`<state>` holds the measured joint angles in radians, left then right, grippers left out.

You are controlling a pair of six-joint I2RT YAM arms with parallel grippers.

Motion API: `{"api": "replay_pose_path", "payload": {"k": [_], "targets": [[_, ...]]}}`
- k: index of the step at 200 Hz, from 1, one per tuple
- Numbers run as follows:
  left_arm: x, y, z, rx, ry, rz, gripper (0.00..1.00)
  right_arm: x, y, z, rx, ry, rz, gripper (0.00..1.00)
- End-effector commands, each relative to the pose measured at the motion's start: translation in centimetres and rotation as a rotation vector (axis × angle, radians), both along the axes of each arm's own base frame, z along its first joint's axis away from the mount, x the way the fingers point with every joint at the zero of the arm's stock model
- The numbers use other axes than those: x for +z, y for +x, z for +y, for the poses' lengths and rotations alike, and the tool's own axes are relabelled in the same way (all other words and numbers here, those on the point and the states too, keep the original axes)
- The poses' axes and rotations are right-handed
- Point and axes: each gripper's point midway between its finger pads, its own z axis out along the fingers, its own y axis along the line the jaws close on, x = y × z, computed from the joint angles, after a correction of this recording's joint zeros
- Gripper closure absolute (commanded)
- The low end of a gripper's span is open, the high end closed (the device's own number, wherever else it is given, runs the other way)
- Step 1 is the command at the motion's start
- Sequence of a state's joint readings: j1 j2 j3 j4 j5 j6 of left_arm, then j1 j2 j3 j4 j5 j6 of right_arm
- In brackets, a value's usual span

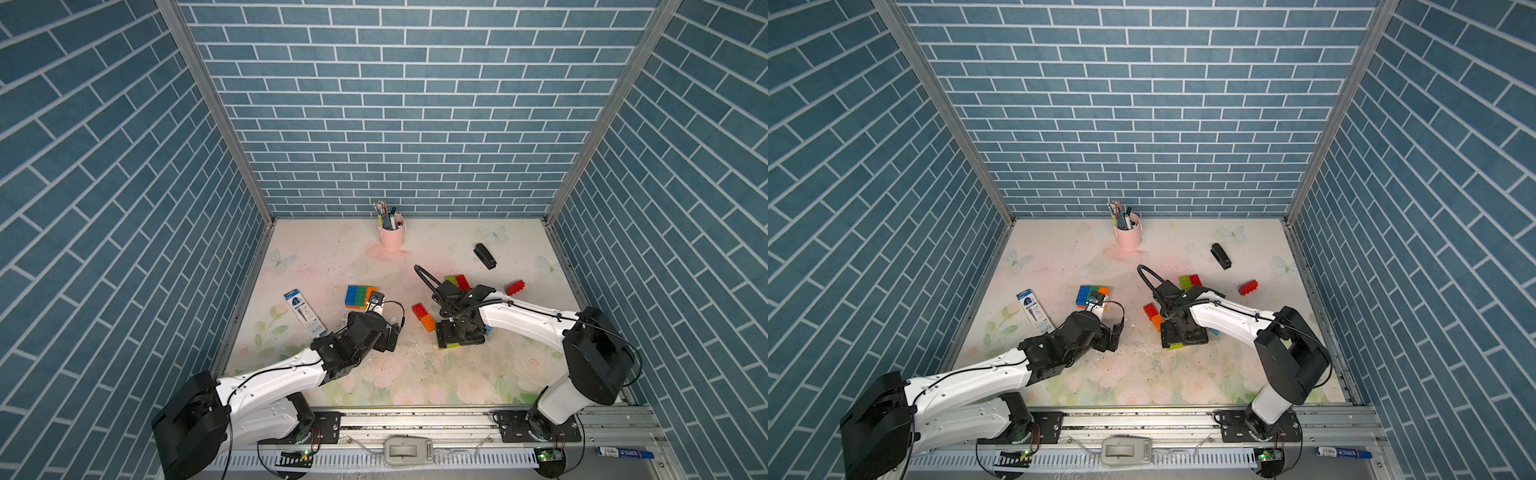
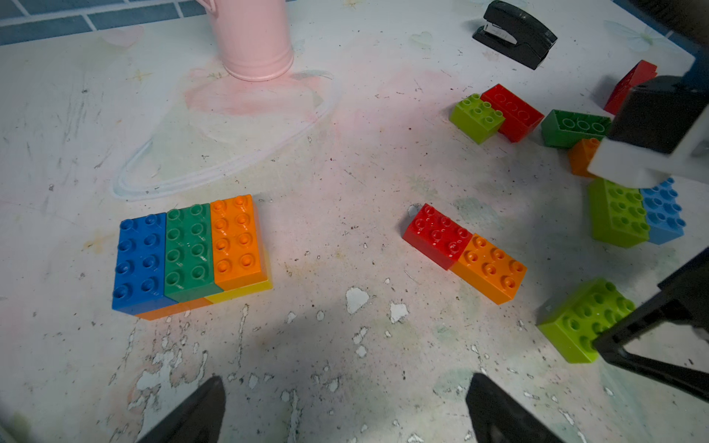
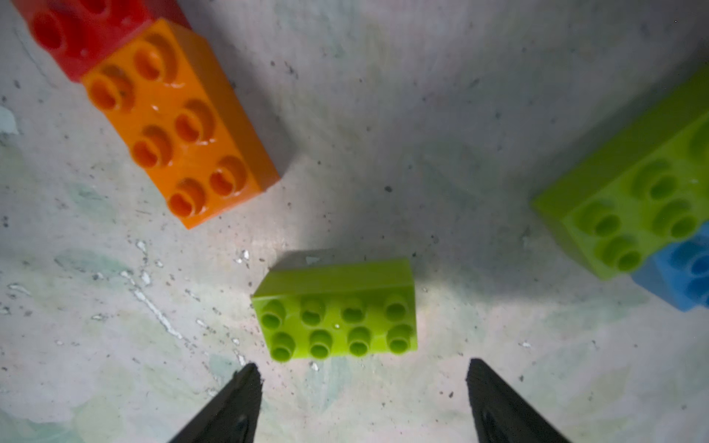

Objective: Assemble a rectangle with lego
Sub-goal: Adjust the lego brick at the center of the board, then pick up the lego brick from the center of the board.

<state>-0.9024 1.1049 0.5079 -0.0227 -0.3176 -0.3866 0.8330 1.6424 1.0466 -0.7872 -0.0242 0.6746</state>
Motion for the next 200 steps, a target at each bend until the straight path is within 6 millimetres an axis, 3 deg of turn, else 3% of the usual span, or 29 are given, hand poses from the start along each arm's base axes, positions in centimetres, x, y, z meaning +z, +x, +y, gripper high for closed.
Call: {"api": "replay_pose_path", "payload": {"k": [1, 200], "targets": [[-0.4, 0.1, 0.3, -0.001, 0.014, -0.009, 0.01, 0.2, 1.0, 1.2, 0.043, 0.025, -0.024, 0.16], [-0.7, 0.4, 0.6, 0.001, 0.021, -0.007, 0.01, -1.7, 1.3, 0.5, 0.065, -0.062, -0.008, 0.31]]}}
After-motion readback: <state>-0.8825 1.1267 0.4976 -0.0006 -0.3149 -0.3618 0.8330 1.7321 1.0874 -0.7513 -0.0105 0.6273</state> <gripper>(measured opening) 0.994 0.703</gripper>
